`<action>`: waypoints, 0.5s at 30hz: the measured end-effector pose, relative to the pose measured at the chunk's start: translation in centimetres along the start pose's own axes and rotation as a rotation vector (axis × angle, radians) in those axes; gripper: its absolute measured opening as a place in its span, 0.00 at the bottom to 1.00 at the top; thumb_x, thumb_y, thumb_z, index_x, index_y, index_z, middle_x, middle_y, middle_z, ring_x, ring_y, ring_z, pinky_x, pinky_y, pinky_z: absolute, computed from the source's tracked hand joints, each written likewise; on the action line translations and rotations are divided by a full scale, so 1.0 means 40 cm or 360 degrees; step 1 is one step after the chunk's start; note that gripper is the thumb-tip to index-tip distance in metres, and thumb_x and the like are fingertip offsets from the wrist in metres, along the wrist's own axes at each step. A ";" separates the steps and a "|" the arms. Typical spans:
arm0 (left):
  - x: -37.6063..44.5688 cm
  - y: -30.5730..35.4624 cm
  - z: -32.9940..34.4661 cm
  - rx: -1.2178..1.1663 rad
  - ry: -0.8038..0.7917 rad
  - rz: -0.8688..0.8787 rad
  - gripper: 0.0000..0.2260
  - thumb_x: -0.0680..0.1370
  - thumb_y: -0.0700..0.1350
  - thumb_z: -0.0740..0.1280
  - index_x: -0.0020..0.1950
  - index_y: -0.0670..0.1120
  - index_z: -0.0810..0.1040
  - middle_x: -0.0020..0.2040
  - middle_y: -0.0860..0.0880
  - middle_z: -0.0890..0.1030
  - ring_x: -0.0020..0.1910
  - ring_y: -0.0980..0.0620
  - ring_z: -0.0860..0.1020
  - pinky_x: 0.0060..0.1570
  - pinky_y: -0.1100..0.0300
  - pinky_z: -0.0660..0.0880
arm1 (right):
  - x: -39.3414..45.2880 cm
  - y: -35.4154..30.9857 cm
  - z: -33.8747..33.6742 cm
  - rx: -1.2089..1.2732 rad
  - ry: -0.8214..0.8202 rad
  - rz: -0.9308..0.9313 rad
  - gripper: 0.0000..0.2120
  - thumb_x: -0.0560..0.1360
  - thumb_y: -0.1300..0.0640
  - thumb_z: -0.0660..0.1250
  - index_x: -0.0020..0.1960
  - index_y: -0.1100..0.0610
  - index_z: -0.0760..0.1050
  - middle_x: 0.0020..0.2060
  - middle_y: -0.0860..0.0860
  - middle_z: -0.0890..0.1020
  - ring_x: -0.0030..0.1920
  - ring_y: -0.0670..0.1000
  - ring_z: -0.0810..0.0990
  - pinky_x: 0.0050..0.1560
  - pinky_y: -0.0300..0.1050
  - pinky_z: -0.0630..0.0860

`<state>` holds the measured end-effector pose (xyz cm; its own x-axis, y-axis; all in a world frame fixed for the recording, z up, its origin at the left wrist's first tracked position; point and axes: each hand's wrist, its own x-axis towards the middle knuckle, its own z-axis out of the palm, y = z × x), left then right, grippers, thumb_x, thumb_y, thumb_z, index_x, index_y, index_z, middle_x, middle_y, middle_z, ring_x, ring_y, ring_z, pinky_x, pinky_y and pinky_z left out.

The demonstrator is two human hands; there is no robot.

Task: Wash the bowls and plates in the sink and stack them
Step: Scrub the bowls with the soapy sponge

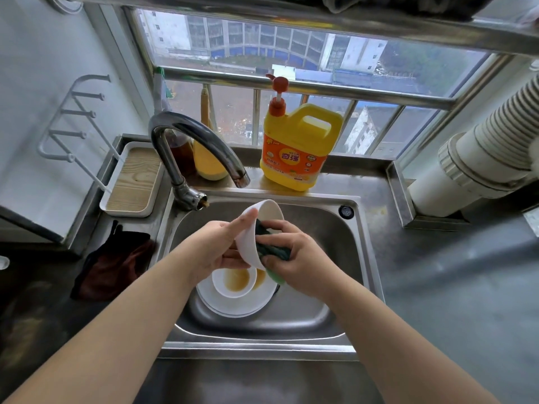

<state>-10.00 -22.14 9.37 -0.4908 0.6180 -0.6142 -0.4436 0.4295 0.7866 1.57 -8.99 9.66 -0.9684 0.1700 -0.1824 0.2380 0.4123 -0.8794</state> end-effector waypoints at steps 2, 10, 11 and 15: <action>0.004 -0.005 0.004 -0.0041 -0.0006 0.0008 0.33 0.66 0.68 0.63 0.61 0.46 0.76 0.50 0.40 0.84 0.48 0.43 0.84 0.51 0.48 0.80 | 0.002 -0.006 0.002 0.0114 0.0060 0.0094 0.18 0.74 0.62 0.69 0.62 0.49 0.78 0.65 0.44 0.72 0.65 0.45 0.69 0.68 0.43 0.67; 0.013 -0.084 -0.015 -0.0684 -0.0411 0.0361 0.44 0.60 0.54 0.82 0.72 0.51 0.67 0.66 0.39 0.74 0.60 0.40 0.77 0.52 0.47 0.79 | 0.010 -0.026 0.005 0.0935 0.0137 0.0343 0.12 0.76 0.61 0.68 0.55 0.47 0.79 0.49 0.51 0.84 0.49 0.49 0.83 0.54 0.48 0.80; 0.011 -0.087 -0.014 -0.0718 -0.0402 0.0382 0.45 0.59 0.52 0.82 0.73 0.52 0.67 0.64 0.39 0.75 0.60 0.40 0.77 0.51 0.47 0.79 | 0.011 -0.029 0.005 0.1023 0.0130 0.0364 0.10 0.76 0.61 0.67 0.54 0.47 0.79 0.48 0.51 0.84 0.48 0.49 0.83 0.54 0.47 0.80; 0.004 -0.080 -0.011 -0.0757 -0.0299 0.0409 0.44 0.58 0.52 0.83 0.71 0.52 0.69 0.61 0.39 0.77 0.58 0.39 0.79 0.47 0.47 0.80 | 0.012 -0.031 0.012 0.0990 0.0076 0.0333 0.10 0.77 0.60 0.67 0.55 0.48 0.79 0.52 0.50 0.83 0.51 0.47 0.82 0.55 0.45 0.79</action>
<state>-8.99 -23.70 6.71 -0.5051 0.7884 -0.3512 -0.6378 -0.0668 0.7673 0.80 -9.85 10.46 -0.8987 0.2359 -0.3698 0.3195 -0.2255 -0.9204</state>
